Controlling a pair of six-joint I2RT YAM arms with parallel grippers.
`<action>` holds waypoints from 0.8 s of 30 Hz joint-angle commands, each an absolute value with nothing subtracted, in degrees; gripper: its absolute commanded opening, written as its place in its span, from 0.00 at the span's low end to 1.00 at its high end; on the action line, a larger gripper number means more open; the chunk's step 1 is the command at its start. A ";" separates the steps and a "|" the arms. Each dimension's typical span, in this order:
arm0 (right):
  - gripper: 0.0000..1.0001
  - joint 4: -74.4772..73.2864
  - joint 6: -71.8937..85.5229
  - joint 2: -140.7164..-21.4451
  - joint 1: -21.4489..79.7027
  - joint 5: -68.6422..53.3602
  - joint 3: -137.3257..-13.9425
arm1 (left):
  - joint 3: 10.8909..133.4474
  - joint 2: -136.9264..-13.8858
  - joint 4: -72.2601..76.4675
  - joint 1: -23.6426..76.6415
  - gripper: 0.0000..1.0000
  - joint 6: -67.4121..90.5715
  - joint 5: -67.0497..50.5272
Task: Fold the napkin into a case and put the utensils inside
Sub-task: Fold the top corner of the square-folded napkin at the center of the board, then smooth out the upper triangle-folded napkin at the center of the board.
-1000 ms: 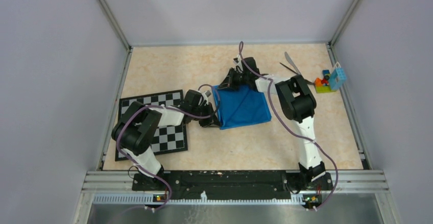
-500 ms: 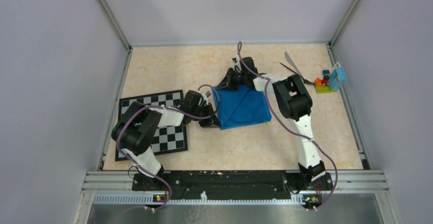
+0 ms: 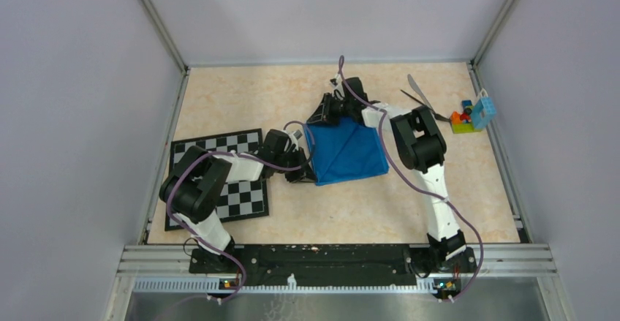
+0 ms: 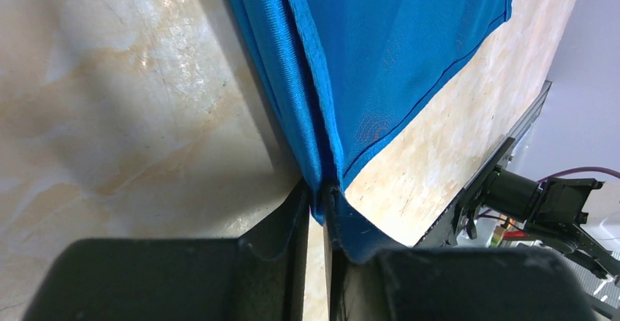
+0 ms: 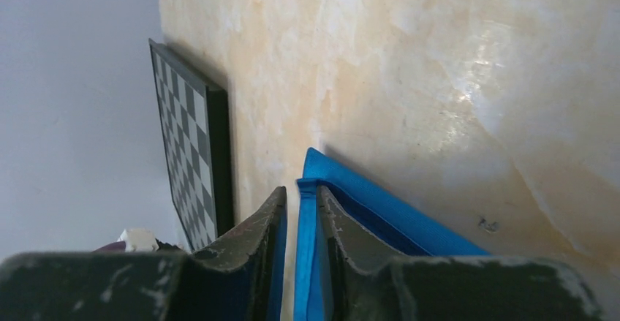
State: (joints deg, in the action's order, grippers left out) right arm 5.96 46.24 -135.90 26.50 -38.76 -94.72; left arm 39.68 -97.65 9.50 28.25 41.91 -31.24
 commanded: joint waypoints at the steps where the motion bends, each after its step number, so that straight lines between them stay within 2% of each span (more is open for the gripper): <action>1: 0.25 4.47 44.24 -135.86 26.91 -41.83 -99.43 | 37.94 -96.83 5.22 28.52 0.21 40.21 -26.34; 7: 0.41 -5.72 38.64 -133.22 26.36 -44.21 -106.58 | 37.08 -95.15 5.44 28.47 0.24 41.29 -26.11; 11: 0.44 -9.53 35.94 -130.36 24.21 -46.34 -107.89 | 36.33 -91.65 3.71 28.32 0.29 41.63 -24.64; 14: 0.45 -8.19 34.53 -123.91 21.11 -47.08 -101.49 | 36.13 -87.24 1.32 28.10 0.33 41.60 -23.84; 19: 0.55 3.46 35.67 -115.59 14.63 -49.43 -84.14 | 39.38 -81.93 -1.68 27.43 0.42 40.21 -22.88; 22: 0.59 6.72 35.97 -116.53 12.17 -51.59 -80.37 | 46.15 -85.84 1.57 27.25 0.47 39.62 -25.63; 24: 0.62 10.10 36.76 -117.45 11.06 -52.49 -78.60 | 52.54 -91.10 2.66 27.18 0.48 39.78 -28.40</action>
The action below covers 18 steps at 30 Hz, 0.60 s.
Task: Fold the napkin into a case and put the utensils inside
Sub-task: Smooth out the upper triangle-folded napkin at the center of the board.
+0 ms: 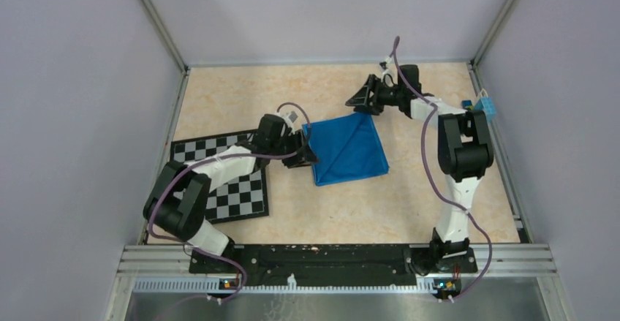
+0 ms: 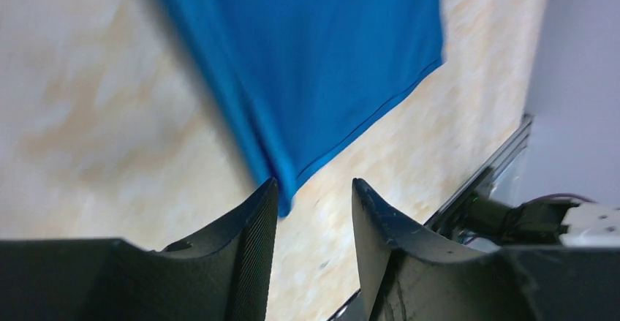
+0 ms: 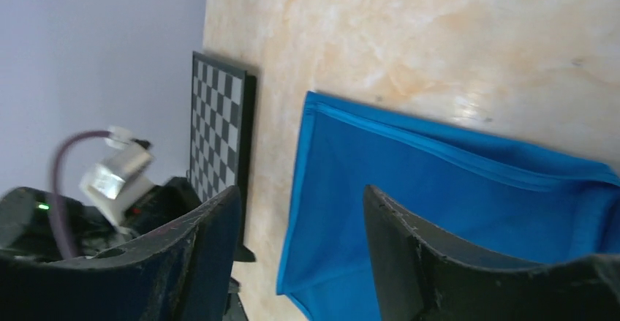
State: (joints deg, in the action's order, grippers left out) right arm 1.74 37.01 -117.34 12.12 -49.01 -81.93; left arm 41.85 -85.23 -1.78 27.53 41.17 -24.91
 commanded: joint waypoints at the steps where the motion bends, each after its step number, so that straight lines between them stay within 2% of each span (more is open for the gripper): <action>1: 0.64 10.66 36.55 -117.95 10.67 -52.51 -78.50 | 55.31 -93.88 3.77 27.23 0.47 40.15 -29.38; 7: 0.67 13.42 36.61 -123.21 9.38 -52.54 -81.12 | 72.15 -110.78 6.88 26.86 0.27 39.87 -30.81; 11: 0.67 15.25 36.84 -126.75 8.55 -52.60 -81.50 | 77.05 -117.96 7.76 24.43 0.13 39.94 -30.22; 18: 0.67 20.62 39.32 -130.47 7.73 -54.72 -80.95 | 76.92 -122.45 12.83 19.87 0.03 39.99 -30.49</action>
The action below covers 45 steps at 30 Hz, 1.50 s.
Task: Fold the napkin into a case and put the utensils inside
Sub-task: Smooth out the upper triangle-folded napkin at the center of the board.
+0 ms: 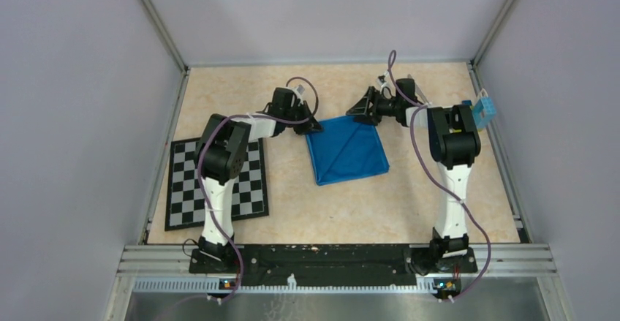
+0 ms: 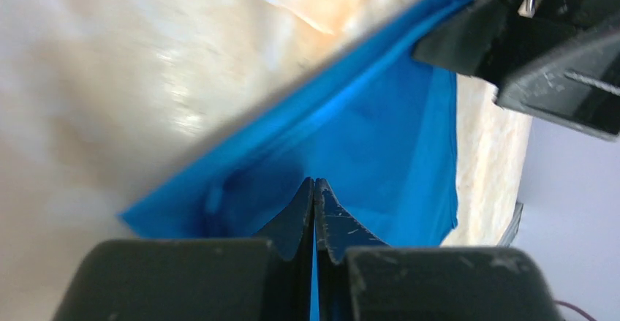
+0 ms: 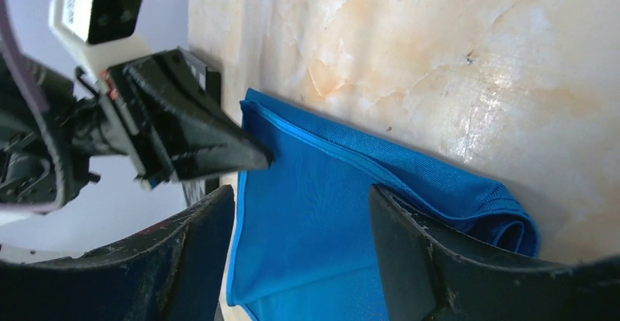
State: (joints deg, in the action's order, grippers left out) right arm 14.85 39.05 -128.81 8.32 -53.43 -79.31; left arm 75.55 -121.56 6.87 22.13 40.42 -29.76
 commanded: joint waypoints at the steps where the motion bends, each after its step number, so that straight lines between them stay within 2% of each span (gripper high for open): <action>1: 0.67 21.55 39.83 -130.65 7.73 -55.02 -80.69 | 76.53 -122.85 13.26 19.44 0.02 40.41 -31.10; 14: 0.68 20.27 39.37 -129.37 7.27 -53.82 -82.68 | 68.65 -122.45 11.95 17.89 0.00 41.73 -25.98; 20: 0.67 20.19 40.16 -134.18 3.93 -51.92 -83.64 | 66.49 -121.97 12.25 17.68 0.00 41.91 -25.55; 22: 0.67 15.90 36.89 -134.12 3.63 -50.51 -85.52 | 65.87 -121.95 12.80 17.62 0.00 41.92 -25.76; 26: 0.67 5.98 32.48 -129.41 4.31 -47.55 -89.55 | 64.84 -121.81 13.66 17.58 0.00 41.92 -26.39; 30: 0.68 2.22 31.75 -118.83 6.35 -43.97 -84.59 | 64.01 -121.42 13.98 17.58 0.00 41.93 -26.63; 32: 0.67 6.63 35.42 -115.37 8.49 -44.73 -77.51 | 63.23 -121.00 14.50 17.58 0.00 42.13 -26.37; 36: 0.65 26.38 46.01 -113.68 12.66 -48.83 -63.44 | 61.93 -120.92 15.63 17.49 0.00 42.81 -26.48; 45: 0.59 45.38 59.83 -117.68 23.12 -53.46 -52.93 | 59.68 -120.38 18.27 17.57 0.00 44.58 -26.32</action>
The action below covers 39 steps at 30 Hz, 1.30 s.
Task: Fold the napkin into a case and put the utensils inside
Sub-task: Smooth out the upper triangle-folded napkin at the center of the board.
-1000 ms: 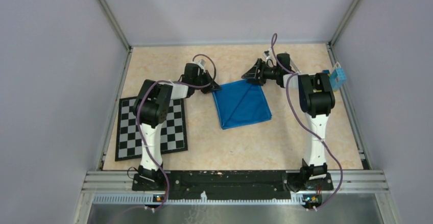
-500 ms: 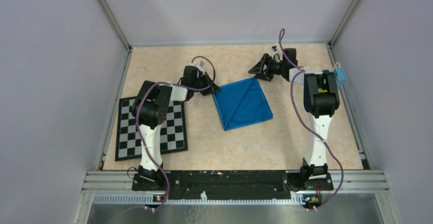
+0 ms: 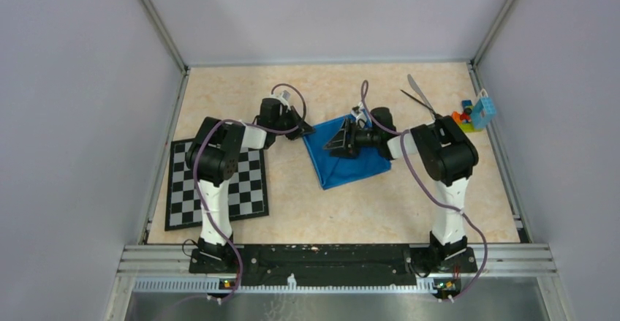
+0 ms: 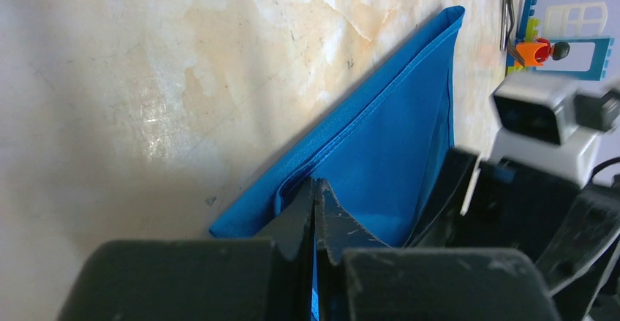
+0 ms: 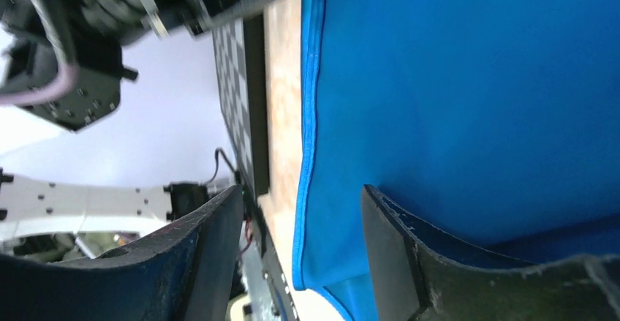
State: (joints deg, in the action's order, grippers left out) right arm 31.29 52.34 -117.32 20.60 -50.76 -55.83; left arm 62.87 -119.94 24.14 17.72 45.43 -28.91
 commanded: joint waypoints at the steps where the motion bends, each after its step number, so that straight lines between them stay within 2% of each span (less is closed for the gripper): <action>1: 0.59 47.08 61.25 -117.81 23.61 -53.75 -51.46 | 59.41 -120.35 18.51 17.53 0.00 44.75 -26.25; 11: 0.56 58.28 67.18 -118.82 28.20 -55.70 -43.82 | 59.17 -120.30 18.53 17.57 0.00 45.16 -25.69; 25: 0.53 52.73 60.52 -115.85 31.02 -56.99 -38.95 | 59.76 -121.14 17.95 17.58 0.00 44.63 -25.64; 35: 0.53 22.60 42.06 -104.10 31.00 -51.30 -40.99 | 61.65 -121.83 16.25 17.51 0.00 43.19 -27.11; 37: 0.53 12.31 34.53 -100.27 31.15 -47.40 -42.81 | 62.35 -121.02 15.49 17.49 0.00 42.98 -28.34; 39: 0.53 1.49 25.23 -95.39 32.33 -38.56 -45.49 | 62.84 -119.46 15.17 17.57 0.02 42.73 -30.21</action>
